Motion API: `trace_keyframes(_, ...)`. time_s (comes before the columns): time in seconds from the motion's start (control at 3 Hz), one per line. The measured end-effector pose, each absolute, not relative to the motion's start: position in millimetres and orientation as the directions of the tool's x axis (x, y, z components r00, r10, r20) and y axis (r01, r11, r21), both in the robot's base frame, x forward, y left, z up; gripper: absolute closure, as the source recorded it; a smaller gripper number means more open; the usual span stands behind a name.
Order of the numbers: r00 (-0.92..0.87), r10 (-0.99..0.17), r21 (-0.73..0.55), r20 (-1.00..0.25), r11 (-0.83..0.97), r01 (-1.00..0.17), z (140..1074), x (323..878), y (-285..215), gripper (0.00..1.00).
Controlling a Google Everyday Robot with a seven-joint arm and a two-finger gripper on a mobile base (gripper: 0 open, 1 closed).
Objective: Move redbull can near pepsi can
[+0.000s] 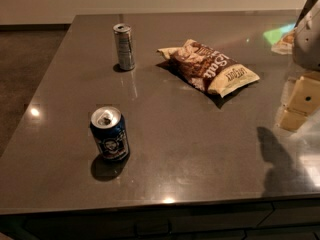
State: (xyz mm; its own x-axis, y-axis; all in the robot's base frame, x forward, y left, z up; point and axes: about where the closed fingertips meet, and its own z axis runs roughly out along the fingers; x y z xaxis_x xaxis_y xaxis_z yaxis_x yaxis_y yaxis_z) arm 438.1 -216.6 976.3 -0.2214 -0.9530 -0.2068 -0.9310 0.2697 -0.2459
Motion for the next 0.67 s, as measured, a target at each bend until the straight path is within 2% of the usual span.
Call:
trace_keyframes(0.33, -0.221, -0.953, -0.246, -0.207, 0.270, -0.931, 976, 438, -217, 0.00)
trace_keyframes(0.67, -0.234, -0.938, -0.230, -0.258, 0.294, -0.928, 977, 460, -203, 0.00)
